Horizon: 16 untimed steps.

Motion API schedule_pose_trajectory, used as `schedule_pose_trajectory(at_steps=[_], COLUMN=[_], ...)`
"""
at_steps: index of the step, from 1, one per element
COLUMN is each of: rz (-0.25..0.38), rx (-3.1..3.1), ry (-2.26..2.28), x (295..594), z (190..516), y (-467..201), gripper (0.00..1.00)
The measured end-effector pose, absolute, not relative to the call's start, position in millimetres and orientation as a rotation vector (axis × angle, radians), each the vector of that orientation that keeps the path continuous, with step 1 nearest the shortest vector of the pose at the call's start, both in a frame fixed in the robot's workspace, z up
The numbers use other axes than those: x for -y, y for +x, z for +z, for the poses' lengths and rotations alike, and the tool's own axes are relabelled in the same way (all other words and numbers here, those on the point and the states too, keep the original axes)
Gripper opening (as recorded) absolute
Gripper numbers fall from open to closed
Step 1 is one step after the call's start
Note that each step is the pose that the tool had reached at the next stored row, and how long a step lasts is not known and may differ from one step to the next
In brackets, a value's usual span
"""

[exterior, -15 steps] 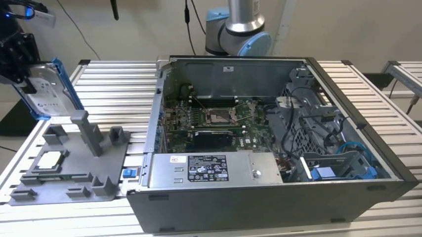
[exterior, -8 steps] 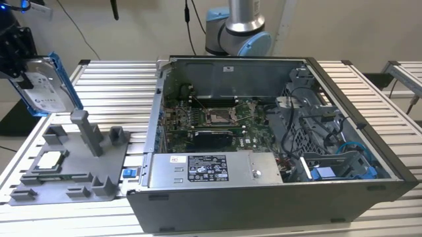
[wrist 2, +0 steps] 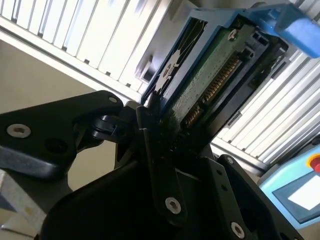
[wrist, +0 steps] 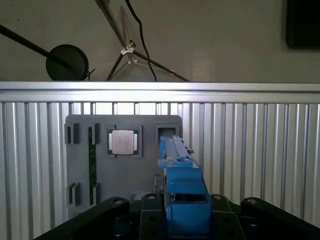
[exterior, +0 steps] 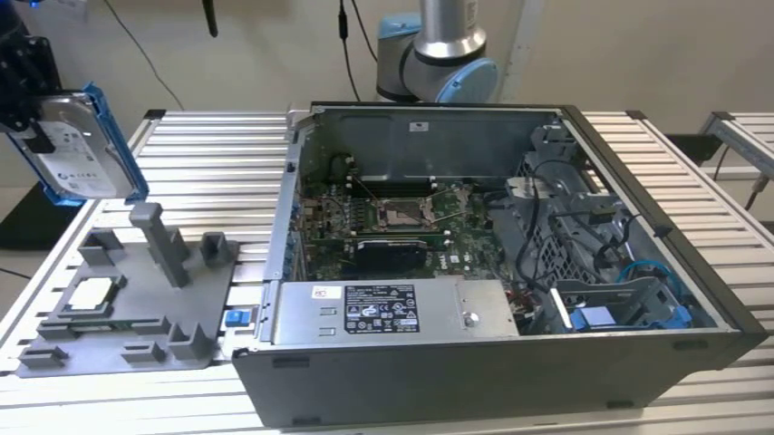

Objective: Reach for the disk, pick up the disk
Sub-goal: 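Pick up the disk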

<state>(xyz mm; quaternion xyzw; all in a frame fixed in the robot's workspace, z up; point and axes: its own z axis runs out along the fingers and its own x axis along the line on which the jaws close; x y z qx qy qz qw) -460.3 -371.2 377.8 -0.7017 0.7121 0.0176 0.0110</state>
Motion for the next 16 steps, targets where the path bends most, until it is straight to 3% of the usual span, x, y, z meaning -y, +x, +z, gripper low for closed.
schedule_pose_trajectory(at_steps=[16], rz=[0.055], rx=[-2.222], ry=[-2.189], x=[371], z=[409], y=[-460], gripper=[0.0])
